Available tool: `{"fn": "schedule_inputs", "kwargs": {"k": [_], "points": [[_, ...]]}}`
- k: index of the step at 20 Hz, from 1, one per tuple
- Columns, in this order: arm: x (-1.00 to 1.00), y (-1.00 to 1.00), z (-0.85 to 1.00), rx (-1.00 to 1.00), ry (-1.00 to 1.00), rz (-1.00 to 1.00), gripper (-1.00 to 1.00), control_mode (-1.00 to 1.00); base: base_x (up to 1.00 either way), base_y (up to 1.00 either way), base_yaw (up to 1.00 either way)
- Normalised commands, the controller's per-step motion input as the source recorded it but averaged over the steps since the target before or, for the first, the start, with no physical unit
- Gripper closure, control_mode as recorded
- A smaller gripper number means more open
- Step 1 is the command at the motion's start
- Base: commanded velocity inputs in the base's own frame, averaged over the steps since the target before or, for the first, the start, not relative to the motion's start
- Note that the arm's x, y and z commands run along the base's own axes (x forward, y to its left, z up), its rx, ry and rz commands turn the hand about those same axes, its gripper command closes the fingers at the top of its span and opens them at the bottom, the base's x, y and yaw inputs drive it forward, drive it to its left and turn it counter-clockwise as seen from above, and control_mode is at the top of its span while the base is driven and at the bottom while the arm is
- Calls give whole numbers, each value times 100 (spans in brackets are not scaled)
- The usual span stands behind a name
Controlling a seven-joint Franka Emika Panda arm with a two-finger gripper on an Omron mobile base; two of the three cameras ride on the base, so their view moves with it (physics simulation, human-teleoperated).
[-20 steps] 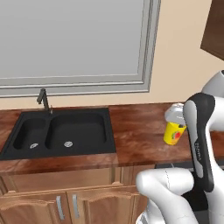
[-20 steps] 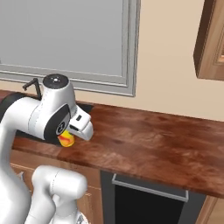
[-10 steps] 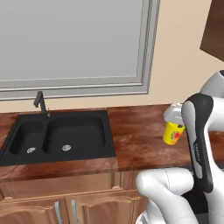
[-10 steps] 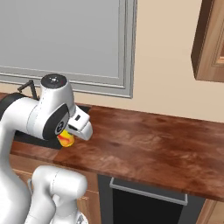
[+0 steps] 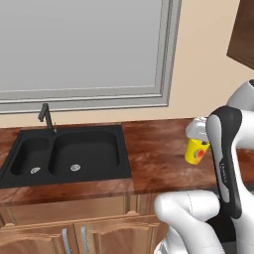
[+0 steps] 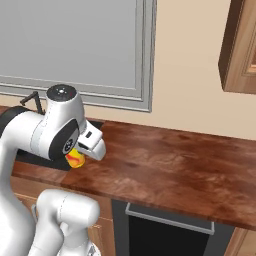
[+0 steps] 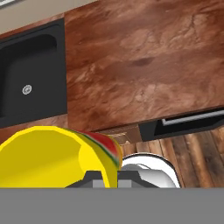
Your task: Pick the cup and bowl from the counter and place them on the counter next to the sink.
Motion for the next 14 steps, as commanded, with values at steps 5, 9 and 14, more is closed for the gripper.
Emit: {"fn": "schedule_inputs", "kwargs": {"k": [5, 9, 14], "points": [[11, 20, -1, 0, 0, 0, 100, -100, 0, 0, 0], [35, 43, -4, 0, 0, 0, 100, -100, 0, 0, 0], [41, 44, -6, 0, 0, 0, 100, -100, 0, 0, 0]]}}
